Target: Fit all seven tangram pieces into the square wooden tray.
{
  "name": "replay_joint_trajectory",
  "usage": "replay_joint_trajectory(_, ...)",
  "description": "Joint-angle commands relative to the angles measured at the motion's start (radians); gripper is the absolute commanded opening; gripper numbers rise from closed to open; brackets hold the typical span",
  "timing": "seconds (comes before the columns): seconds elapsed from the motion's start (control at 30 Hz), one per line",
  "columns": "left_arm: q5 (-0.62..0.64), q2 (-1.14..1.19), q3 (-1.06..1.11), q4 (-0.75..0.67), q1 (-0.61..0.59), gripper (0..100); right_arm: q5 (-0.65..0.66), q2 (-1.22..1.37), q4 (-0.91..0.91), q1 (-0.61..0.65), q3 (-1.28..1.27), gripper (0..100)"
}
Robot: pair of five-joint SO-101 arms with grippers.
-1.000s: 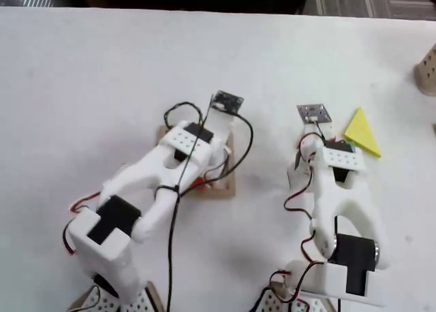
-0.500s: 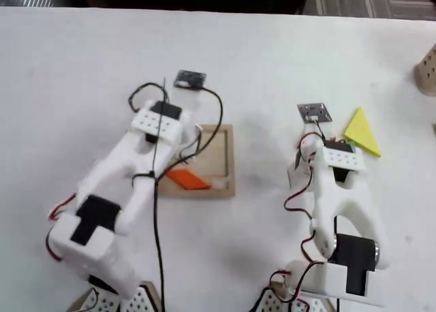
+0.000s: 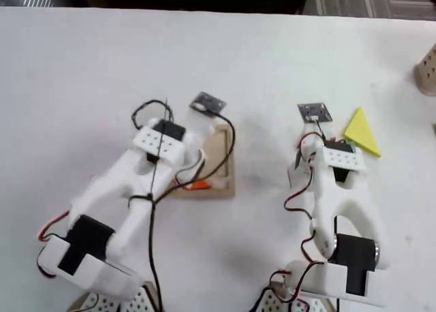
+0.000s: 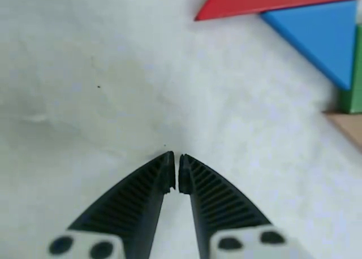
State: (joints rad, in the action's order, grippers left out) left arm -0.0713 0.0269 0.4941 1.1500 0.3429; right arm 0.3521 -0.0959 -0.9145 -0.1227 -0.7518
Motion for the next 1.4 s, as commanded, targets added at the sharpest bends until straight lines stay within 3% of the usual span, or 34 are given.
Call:
replay_joint_trajectory(0.0, -0.051, -0.018, 0.006, -0.012, 0.035, 2, 0.009, -0.039, 0.013, 0.001, 0.003, 1.9)
replay_joint_trajectory(0.33, -0.055, 0.137, -0.164, 0.097, -0.068, 2, 0.009, -0.039, 0.013, 0.001, 0.003, 1.9)
replay_joint_trajectory(0.63, -0.060, 0.108, -0.107, 0.055, -0.012, 2, 0.009, -0.039, 0.013, 0.001, 0.003, 2.1)
replay_joint_trajectory(0.87, -0.051, 0.239, -0.126, -0.008, 0.053, 2, 0.009, -0.039, 0.013, 0.001, 0.003, 2.1)
replay_joint_trajectory(1.37, -0.011, 0.366, -0.358, -0.008, 0.047, 2, 0.011, -0.039, 0.013, -0.002, 0.003, 2.1)
